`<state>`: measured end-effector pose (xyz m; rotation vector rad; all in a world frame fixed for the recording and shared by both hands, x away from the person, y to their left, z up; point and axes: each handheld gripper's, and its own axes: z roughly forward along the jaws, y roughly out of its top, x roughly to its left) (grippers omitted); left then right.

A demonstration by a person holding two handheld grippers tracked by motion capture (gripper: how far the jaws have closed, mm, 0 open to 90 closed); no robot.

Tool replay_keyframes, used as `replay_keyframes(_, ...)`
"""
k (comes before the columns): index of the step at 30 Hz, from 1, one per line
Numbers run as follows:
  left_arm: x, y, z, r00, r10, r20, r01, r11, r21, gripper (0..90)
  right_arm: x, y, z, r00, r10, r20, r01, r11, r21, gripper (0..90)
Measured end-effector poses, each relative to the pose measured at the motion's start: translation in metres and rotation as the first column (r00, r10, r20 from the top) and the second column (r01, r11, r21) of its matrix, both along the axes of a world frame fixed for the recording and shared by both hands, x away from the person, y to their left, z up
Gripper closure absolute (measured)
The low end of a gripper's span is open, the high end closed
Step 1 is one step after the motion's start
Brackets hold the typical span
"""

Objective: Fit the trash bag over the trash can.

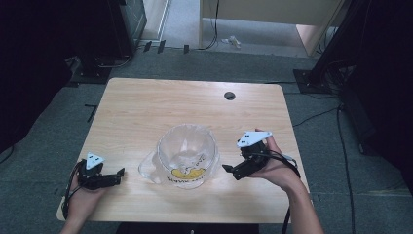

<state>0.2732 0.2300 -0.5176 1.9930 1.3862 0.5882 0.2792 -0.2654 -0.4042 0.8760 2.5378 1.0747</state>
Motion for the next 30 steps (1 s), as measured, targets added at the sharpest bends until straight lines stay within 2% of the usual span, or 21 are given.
replay_keyframes(2, 0.000, 0.000, 0.000, 1.0000, 0.000, 0.000, 0.000, 1.0000, 0.000, 2.6, 0.000, -0.003, -0.004, 0.9995, -0.030, 0.012, 0.030, 1.000, 0.007, 0.0)
replay_keyframes(8, 0.000, 0.000, 0.000, 1.0000, 0.000, 0.000, 0.000, 1.0000, 0.000, 2.6, -0.002, -0.009, -0.013, 0.9982, -0.059, 0.008, 0.059, 0.998, 0.010, 0.0)
replay_keyframes(12, 0.000, 0.000, 0.000, 1.0000, 0.000, 0.001, 0.000, 1.0000, 0.000, 2.6, -0.003, -0.019, -0.024, 0.9934, -0.115, 0.002, 0.115, 0.993, 0.019, 0.0)
replay_keyframes(20, 0.000, 0.000, 0.000, 1.0000, 0.000, 0.000, 0.000, 1.0000, 0.000, 2.5, -0.005, -0.031, -0.038, 0.9859, -0.167, -0.010, 0.167, 0.985, 0.035, 0.0)
replay_keyframes(23, 0.000, 0.000, 0.000, 1.0000, 0.000, 0.000, 0.000, 1.0000, 0.000, 2.6, -0.006, -0.037, -0.043, 0.9815, -0.191, -0.014, 0.191, 0.981, 0.043, 0.0)
replay_keyframes(27, 0.000, 0.000, 0.000, 1.0000, 0.000, 0.000, 0.000, 1.0000, 0.000, 2.6, -0.007, -0.047, -0.053, 0.9700, -0.242, -0.016, 0.243, 0.968, 0.060, 0.0)
replay_keyframes(28, 0.000, 0.000, 0.000, 1.0000, 0.000, 0.000, 0.000, 1.0000, 0.000, 2.6, -0.007, -0.047, -0.053, 0.9700, -0.242, -0.016, 0.243, 0.968, 0.060, 0.0)
replay_keyframes(29, 0.000, 0.000, 0.000, 1.0000, 0.000, 0.000, 0.000, 1.0000, 0.000, 2.6, -0.008, -0.050, -0.055, 0.9673, -0.253, -0.019, 0.253, 0.965, 0.067, 0.0)
replay_keyframes(30, 0.000, 0.000, 0.000, 1.0000, 0.000, 0.000, 0.000, 1.0000, 0.000, 2.6, -0.008, -0.055, -0.060, 0.9610, -0.275, -0.027, 0.277, 0.958, 0.072, 0.0)
